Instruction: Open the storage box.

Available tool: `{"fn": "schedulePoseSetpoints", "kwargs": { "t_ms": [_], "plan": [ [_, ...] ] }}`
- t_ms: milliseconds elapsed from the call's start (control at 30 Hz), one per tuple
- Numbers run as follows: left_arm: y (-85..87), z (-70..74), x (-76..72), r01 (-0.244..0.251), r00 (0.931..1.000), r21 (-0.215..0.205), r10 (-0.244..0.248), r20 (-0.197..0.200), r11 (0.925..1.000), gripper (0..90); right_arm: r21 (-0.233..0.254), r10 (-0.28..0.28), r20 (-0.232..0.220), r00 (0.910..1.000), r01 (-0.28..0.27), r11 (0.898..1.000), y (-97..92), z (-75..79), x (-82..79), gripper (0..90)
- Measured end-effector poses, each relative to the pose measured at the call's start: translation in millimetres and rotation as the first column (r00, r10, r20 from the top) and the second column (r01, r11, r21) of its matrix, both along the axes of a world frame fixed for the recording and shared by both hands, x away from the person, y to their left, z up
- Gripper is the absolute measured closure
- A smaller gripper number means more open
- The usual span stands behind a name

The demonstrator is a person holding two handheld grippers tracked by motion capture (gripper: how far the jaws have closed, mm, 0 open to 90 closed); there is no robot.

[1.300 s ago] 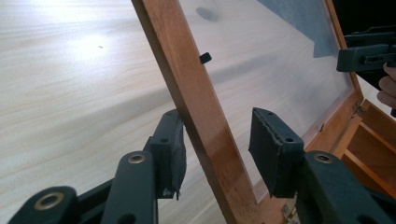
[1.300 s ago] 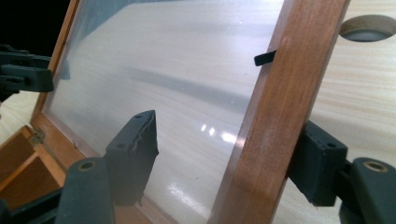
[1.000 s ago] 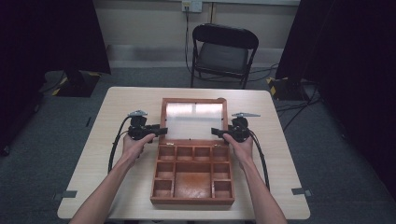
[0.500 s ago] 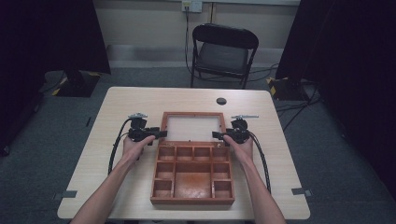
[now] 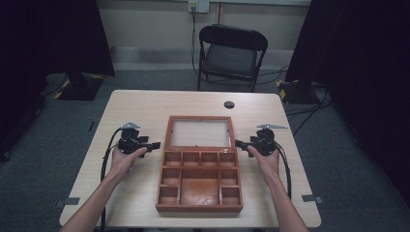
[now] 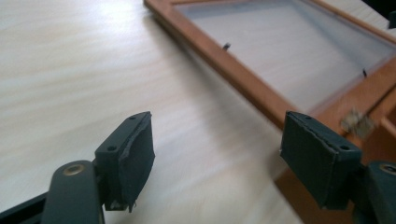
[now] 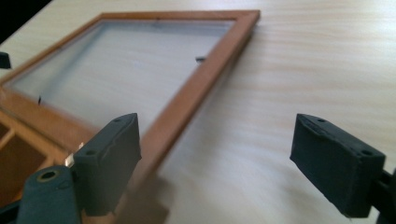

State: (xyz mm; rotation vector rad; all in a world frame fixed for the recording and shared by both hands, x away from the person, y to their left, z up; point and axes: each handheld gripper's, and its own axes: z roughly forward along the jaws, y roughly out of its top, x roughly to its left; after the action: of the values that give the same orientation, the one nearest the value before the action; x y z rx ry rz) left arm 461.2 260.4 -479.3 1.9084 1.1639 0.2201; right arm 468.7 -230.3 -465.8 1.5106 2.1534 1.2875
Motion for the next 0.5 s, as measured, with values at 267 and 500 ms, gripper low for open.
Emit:
{"fn": "schedulePoseSetpoints", "kwargs": {
  "t_ms": [267,500],
  "plan": [
    [23.6,-4.8,-32.2,-0.021,0.9996,0.097,0.023,-0.016,0.995,22.4,-0.101,-0.014,-0.034,0.9993,0.011,0.995,-30.4,-3.9,-34.5,15.2],
    [40.7,-7.2,-54.6,-0.042,0.999,0.161,0.044,-0.008,0.9861,21.4,-0.194,-0.043,-0.072,0.9965,0.028,0.981,-51.6,-10.5,-71.3,15.2]
  ]
}}
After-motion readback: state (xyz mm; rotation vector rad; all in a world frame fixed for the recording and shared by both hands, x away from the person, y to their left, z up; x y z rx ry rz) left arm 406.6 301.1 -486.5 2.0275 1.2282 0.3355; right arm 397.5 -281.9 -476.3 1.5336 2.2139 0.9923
